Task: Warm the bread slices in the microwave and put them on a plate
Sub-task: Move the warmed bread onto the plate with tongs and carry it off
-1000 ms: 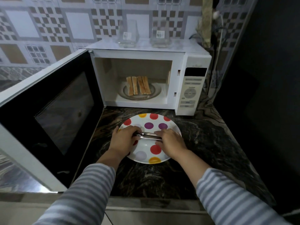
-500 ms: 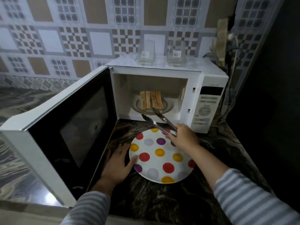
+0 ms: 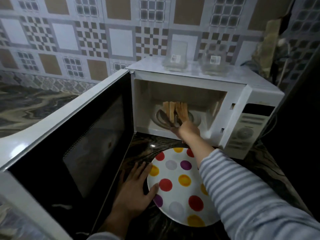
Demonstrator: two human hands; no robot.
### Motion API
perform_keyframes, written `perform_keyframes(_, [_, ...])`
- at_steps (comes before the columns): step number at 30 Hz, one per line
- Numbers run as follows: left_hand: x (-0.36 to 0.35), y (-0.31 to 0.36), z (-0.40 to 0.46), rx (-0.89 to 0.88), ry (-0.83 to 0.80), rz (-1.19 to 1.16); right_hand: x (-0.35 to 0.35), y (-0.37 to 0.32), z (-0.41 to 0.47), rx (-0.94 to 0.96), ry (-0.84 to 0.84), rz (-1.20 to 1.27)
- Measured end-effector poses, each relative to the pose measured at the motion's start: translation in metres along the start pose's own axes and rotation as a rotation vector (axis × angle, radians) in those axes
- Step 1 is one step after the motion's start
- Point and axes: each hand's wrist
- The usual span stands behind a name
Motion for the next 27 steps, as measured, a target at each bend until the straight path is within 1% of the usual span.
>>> perform_keyframes(4, [0.001,0.0,0.0,0.005,-0.019,0.0,-0.013,-0.017,0.019,0.015,-0.001,0.093])
perform_keyframes(6, [0.001,0.0,0.0,0.001,-0.011,-0.001,-0.016,-0.021,0.025,0.016,0.026,0.146])
perform_keyframes(7, [0.001,0.0,-0.001,-0.001,-0.009,-0.006,-0.017,-0.022,0.025,0.022,0.047,0.139])
perform_keyframes(10, [0.001,0.0,-0.001,-0.005,-0.006,-0.001,-0.017,-0.017,0.027,0.135,0.093,0.024])
perform_keyframes(13, [0.0,0.0,0.0,-0.009,-0.005,0.006,-0.014,-0.012,0.02,0.066,0.082,0.085])
perform_keyframes(15, [0.001,0.001,-0.001,-0.008,-0.006,-0.015,-0.011,-0.007,0.01,0.057,0.054,0.086])
perform_keyframes(18, [0.0,0.001,-0.002,-0.024,0.023,-0.026,-0.002,0.007,-0.016,0.044,0.044,0.051])
perform_keyframes(20, [-0.002,0.0,-0.002,-0.034,0.047,-0.025,0.003,0.025,-0.038,0.075,0.047,0.052])
perform_keyframes(23, [-0.003,0.0,-0.001,-0.03,0.034,0.033,0.01,0.056,-0.079,0.141,0.027,0.091])
perform_keyframes(27, [-0.005,0.0,0.001,-0.027,0.032,0.09,0.017,0.097,-0.14,0.14,0.007,0.119])
Point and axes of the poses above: each hand's wrist, its own z-axis towards the middle knuckle, its own x-axis out of the back of the hand, y = z × x, and after that the axes turned 1 degree about y, right-handed
